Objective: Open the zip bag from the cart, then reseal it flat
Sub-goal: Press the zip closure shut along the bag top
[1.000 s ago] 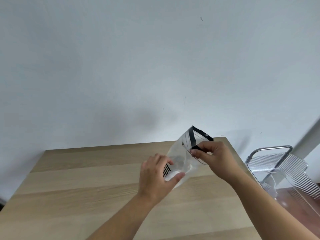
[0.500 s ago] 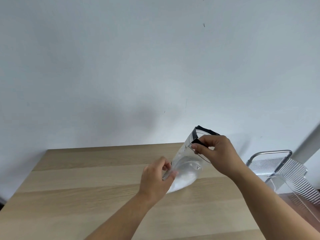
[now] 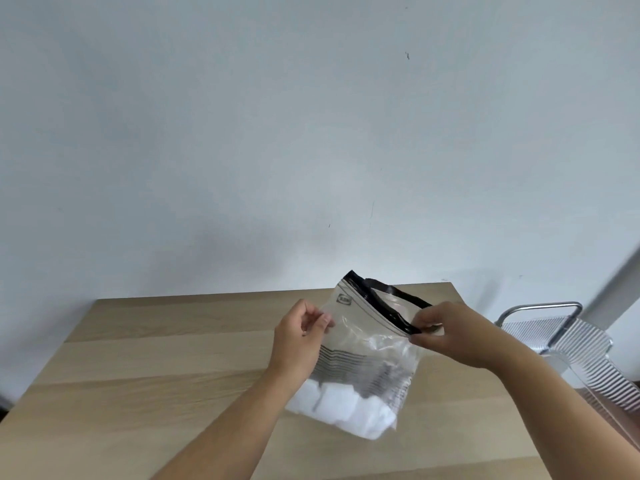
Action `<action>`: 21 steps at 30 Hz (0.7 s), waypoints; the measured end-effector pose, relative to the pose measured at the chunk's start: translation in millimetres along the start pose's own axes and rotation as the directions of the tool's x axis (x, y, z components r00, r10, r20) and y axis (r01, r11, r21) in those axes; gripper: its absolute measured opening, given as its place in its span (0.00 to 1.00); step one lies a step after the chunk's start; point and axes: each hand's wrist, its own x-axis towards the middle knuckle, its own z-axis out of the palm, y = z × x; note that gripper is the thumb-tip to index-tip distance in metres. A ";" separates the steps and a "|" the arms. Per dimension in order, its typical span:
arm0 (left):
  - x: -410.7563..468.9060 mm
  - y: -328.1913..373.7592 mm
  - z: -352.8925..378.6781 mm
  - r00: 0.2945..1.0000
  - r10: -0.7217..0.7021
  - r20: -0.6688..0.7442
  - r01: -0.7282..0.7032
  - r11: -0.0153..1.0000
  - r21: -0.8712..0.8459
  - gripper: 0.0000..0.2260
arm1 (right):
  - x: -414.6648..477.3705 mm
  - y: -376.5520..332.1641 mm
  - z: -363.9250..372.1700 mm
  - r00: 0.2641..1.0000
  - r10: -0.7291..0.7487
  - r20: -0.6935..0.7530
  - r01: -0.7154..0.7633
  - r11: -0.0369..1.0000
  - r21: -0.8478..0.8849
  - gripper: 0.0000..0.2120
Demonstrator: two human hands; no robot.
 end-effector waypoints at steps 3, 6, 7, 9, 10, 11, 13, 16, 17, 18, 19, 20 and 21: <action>0.1 -3.3 -3.0 1.000 -0.009 -0.018 0.009 1.000 0.001 0.08 | 3.0 1.3 4.2 0.998 0.026 -0.056 -0.025 1.000 0.016 0.06; -1.4 -6.7 -5.2 0.998 -0.045 -0.032 0.045 0.999 -0.016 0.09 | 5.4 -3.0 4.9 0.986 0.000 -0.165 0.021 0.991 0.131 0.10; -2.2 -7.9 -6.6 0.997 -0.070 -0.023 0.069 0.997 -0.046 0.08 | 6.7 -4.9 5.2 0.983 -0.005 -0.185 0.034 0.988 0.152 0.11; -3.5 -9.8 -9.5 0.993 -0.115 0.002 0.114 0.985 -0.132 0.06 | 9.6 -8.2 7.6 0.981 -0.017 -0.193 0.050 0.984 0.169 0.12; -3.9 -10.5 -10.8 0.992 -0.125 0.010 0.124 0.977 -0.171 0.05 | 11.1 -9.8 9.4 0.982 -0.025 -0.187 0.056 0.985 0.166 0.12; -4.0 -11.4 -11.7 0.992 -0.128 0.011 0.128 0.973 -0.194 0.04 | 12.1 -11.0 11.3 0.983 -0.029 -0.179 0.058 0.986 0.157 0.11; -3.7 -14.9 -13.7 0.993 -0.122 0.001 0.120 0.977 -0.176 0.03 | 13.0 -12.2 14.4 0.986 -0.027 -0.167 0.052 0.988 0.146 0.12; -4.2 -22.5 -18.0 0.991 -0.133 -0.005 0.131 0.985 -0.114 0.05 | 13.9 -10.7 15.3 0.984 -0.008 -0.180 0.033 0.990 0.137 0.14; -5.0 -24.5 -19.6 0.990 -0.141 0.001 0.140 0.984 -0.112 0.05 | 14.5 -9.4 14.3 0.982 0.001 -0.187 0.026 0.989 0.143 0.14; -6.1 -26.1 -21.3 0.989 -0.149 0.013 0.149 0.982 -0.118 0.06 | 15.0 -8.5 13.4 0.983 0.006 -0.185 0.021 0.989 0.145 0.14; -7.1 -27.1 -23.0 0.987 -0.155 0.034 0.158 0.980 -0.124 0.06 | 14.9 -8.0 12.6 0.984 0.001 -0.176 0.022 0.991 0.132 0.14; -7.9 -27.4 -24.6 0.985 -0.160 0.062 0.167 0.978 -0.125 0.06 | 15.0 -8.4 12.5 0.986 -0.018 -0.167 0.035 0.994 0.100 0.14; -8.7 -27.2 -25.9 0.982 -0.164 0.097 0.175 0.977 -0.123 0.06 | 15.0 -9.9 12.9 0.986 -0.044 -0.159 0.054 0.997 0.060 0.14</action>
